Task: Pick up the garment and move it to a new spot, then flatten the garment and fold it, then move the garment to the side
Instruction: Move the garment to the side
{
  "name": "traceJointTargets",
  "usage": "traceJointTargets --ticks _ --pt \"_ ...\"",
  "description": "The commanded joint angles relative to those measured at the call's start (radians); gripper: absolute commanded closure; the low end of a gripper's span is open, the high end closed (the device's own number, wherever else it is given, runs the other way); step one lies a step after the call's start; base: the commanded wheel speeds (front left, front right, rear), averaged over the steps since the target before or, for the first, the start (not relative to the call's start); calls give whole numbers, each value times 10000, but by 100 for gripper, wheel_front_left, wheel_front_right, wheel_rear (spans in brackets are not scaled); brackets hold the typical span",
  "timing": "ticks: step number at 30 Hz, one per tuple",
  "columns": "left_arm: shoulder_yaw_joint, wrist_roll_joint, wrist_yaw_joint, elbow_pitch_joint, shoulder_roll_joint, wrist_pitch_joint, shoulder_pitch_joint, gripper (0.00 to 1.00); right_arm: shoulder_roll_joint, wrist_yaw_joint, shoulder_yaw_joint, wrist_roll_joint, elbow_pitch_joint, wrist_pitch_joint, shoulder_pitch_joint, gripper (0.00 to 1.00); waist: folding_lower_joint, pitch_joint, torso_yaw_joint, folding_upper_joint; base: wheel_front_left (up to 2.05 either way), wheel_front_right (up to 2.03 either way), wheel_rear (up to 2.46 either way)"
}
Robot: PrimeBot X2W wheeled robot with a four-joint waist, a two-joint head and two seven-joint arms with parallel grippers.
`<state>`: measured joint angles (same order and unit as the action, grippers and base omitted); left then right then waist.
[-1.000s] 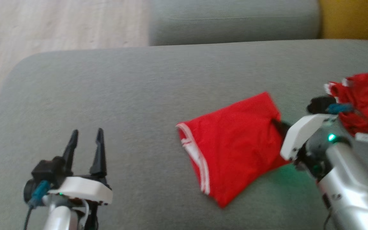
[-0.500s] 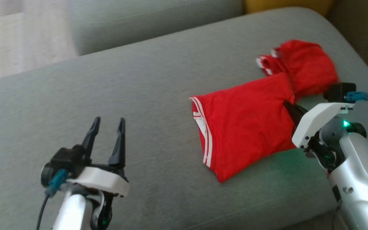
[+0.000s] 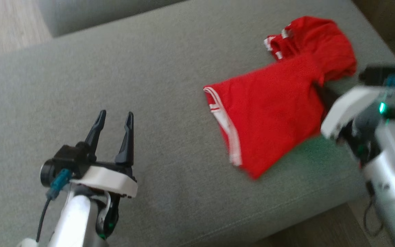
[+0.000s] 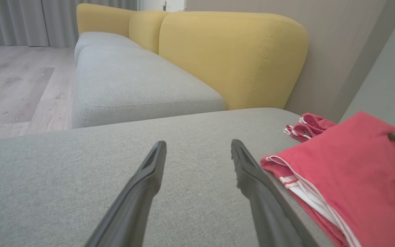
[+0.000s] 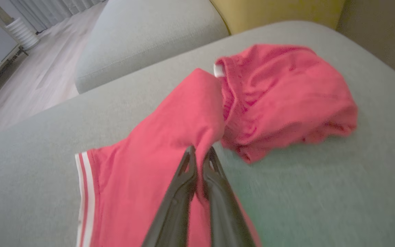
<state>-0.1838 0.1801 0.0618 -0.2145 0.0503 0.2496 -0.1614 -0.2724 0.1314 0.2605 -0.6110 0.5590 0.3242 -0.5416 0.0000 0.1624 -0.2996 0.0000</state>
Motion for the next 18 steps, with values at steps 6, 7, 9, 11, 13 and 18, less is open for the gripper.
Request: traceJointTargets --ticks 6,7,9,11,13,18 --pt "195 -234 88 219 365 121 -920 0 -579 -7 429 -239 46 -265 -2503 100 0 1287 503 0 0 0 0" --pt "189 -254 89 218 403 119 -992 0 -677 -7 429 -273 177 -303 -2793 100 0 1443 532 0 0 0 0" --pt "182 -271 91 209 438 117 -1053 0 -781 -7 421 -275 335 -351 -3057 100 0 1561 548 0 0 0 0" --pt "149 -303 96 214 490 107 -1159 0 -1041 -7 346 -213 714 -407 -3536 100 0 1791 568 0 0 0 0" --pt "112 -331 96 231 529 88 -1243 0 -1272 -7 217 -195 1066 -449 -3931 100 0 1982 571 0 0 0 0" --pt "36 -370 75 270 627 41 -1403 0 -1961 -7 -384 397 2243 -334 -4519 100 0 2307 504 0 0 0 0"
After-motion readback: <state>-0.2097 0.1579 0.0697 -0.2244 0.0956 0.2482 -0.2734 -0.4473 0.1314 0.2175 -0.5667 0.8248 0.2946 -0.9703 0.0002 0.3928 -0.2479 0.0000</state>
